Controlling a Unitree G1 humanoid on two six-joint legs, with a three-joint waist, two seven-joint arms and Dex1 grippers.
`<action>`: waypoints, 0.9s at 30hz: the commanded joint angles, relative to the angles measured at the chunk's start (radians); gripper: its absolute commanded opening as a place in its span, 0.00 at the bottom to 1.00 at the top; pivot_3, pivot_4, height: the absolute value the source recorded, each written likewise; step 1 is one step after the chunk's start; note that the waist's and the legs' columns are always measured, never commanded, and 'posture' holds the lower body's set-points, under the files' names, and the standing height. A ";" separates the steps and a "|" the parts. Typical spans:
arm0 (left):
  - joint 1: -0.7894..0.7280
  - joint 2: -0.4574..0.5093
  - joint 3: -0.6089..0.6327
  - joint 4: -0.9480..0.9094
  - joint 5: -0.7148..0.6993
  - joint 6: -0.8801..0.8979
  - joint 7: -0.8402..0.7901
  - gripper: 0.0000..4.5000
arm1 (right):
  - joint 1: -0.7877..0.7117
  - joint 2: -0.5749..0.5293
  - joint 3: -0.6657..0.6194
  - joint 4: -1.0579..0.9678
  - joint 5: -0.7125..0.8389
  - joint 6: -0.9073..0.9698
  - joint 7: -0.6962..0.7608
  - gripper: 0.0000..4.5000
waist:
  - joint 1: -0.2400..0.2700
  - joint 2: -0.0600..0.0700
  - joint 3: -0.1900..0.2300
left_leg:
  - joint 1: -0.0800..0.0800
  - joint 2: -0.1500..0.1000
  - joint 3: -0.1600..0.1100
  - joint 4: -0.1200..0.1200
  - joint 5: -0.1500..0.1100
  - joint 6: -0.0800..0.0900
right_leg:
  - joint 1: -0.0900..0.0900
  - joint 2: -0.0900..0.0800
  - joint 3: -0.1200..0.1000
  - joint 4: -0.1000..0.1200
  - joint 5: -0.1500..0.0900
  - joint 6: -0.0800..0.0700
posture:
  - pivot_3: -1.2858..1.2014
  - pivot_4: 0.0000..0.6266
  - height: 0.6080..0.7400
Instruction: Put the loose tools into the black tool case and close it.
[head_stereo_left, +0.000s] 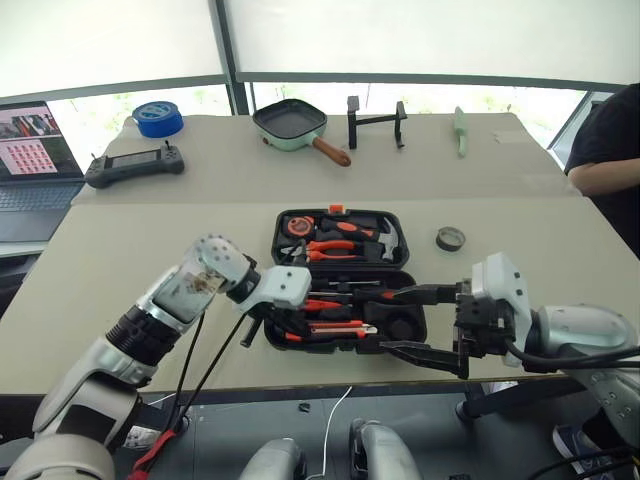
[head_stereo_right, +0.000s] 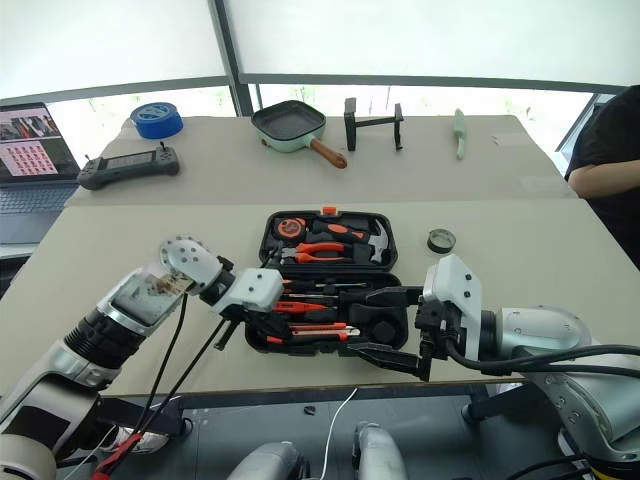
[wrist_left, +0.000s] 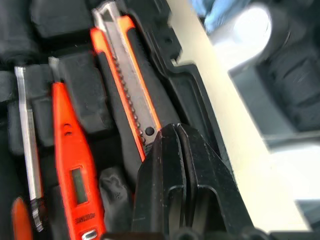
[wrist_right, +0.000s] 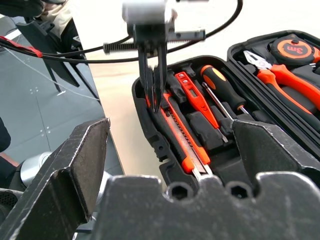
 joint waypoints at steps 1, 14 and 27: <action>0.069 0.018 -0.063 0.012 0.108 -0.074 0.036 0.02 | 0.001 0.008 -0.019 -0.021 0.008 -0.018 -0.014 1.00 | 0.003 0.001 -0.001 | 0.002 0.000 0.000 0.000 -0.001 0.001 | 0.002 0.000 0.000 0.000 0.000 0.001 | 0.52 0.24 1.00; 0.007 0.020 0.294 -0.064 -0.278 0.278 0.009 0.32 | 0.035 -0.056 -0.160 0.208 -0.124 -0.044 -0.049 1.00 | 0.012 0.000 -0.005 | 0.002 0.000 0.000 0.001 -0.002 0.003 | 0.002 0.001 0.000 0.001 -0.001 0.005 | 0.52 0.24 1.00; 0.038 0.062 0.552 -0.246 -0.537 0.449 0.154 1.00 | -0.644 0.038 0.317 1.146 -0.665 -0.381 0.048 1.00 | -0.034 0.001 -0.004 | 0.000 0.000 0.002 0.000 -0.001 0.001 | -0.002 0.000 0.002 0.001 -0.002 0.003 | 0.52 0.24 1.00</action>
